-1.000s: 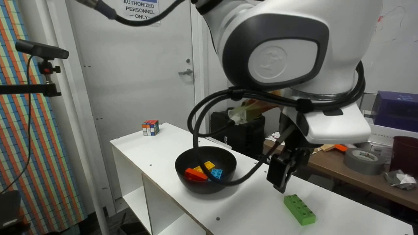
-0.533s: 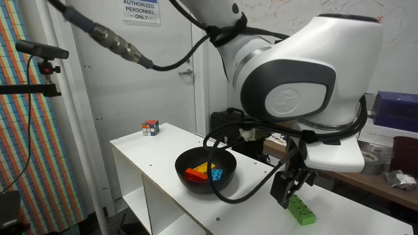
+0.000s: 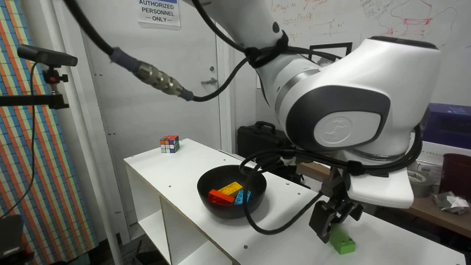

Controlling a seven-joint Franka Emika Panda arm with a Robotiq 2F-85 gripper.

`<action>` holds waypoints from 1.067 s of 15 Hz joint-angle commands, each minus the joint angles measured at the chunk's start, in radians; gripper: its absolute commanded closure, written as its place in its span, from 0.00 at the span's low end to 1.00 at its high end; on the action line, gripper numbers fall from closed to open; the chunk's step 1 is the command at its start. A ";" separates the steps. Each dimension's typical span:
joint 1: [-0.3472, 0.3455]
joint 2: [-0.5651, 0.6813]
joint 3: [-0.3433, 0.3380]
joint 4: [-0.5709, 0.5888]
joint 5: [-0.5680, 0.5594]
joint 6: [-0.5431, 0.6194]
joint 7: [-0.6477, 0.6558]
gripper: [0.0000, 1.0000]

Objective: Put the yellow, blue , orange and green lego bricks in the black bowl

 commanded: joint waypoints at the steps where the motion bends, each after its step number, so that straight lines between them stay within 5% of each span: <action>1: -0.002 0.049 0.001 0.081 -0.022 -0.045 0.036 0.00; 4: -0.002 0.081 0.003 0.108 -0.026 -0.065 0.039 0.00; 6: 0.000 0.100 -0.001 0.126 -0.032 -0.074 0.043 0.28; 11: 0.000 0.073 0.006 0.104 -0.027 -0.075 0.042 0.66; 14: 0.007 0.011 0.024 0.035 -0.025 -0.055 -0.001 0.86; 16: 0.019 -0.055 0.037 -0.041 -0.026 -0.034 -0.040 0.89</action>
